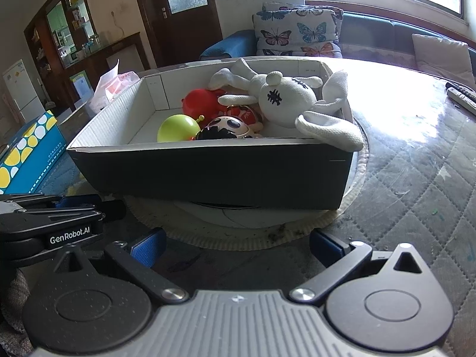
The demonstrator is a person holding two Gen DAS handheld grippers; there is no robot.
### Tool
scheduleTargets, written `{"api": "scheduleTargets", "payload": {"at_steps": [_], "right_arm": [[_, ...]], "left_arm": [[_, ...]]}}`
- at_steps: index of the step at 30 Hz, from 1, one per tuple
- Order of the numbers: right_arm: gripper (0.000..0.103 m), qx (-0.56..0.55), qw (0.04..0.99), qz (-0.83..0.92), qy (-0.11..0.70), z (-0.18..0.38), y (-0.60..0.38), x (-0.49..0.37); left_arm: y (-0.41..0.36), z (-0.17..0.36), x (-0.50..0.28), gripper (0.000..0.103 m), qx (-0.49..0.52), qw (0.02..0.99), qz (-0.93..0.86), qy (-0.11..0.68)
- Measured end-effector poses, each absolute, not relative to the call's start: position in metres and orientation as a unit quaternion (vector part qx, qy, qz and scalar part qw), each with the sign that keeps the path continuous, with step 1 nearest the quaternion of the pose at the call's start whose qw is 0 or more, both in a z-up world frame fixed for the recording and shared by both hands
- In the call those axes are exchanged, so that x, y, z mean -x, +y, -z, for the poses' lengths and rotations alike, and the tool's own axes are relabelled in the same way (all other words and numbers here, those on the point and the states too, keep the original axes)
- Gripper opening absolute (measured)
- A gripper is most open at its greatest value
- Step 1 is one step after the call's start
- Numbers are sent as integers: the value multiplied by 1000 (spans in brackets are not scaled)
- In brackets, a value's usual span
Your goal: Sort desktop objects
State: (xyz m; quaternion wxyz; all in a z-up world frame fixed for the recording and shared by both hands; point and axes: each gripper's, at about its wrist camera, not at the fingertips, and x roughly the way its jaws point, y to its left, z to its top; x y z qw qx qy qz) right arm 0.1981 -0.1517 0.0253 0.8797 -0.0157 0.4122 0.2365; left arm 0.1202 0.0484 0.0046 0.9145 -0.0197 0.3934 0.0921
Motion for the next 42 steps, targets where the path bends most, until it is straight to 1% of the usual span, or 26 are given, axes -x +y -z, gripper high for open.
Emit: {"api": "scheduleTargets", "payload": {"at_steps": [42], "right_arm": [[103,22,877,-237,418,-23,-142,-211]], "left_arm": [[48,-1,-133,34,-1,911,-96,400]]}}
